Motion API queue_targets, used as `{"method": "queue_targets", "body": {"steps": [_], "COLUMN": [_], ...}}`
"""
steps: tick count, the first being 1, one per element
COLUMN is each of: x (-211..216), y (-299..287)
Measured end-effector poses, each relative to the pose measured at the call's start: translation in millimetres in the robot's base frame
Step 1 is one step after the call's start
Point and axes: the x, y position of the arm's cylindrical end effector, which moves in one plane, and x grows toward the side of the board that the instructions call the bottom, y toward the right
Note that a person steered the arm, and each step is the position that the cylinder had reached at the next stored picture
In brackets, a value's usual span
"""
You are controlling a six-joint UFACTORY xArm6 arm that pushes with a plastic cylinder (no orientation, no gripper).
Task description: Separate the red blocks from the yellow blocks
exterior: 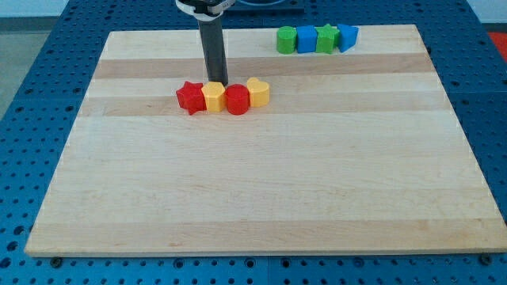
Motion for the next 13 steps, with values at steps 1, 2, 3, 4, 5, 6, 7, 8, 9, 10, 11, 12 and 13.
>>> {"method": "queue_targets", "body": {"steps": [1, 2, 3, 4, 5, 6, 7, 8, 9, 10, 11, 12, 13], "x": [-11, -23, -15, 16, 50, 83, 69, 17, -20, -25, -19, -6, 5], "y": [-11, -37, -50, -50, -49, -49, -49, -57, -40, 10, 48, 64, 63]}}
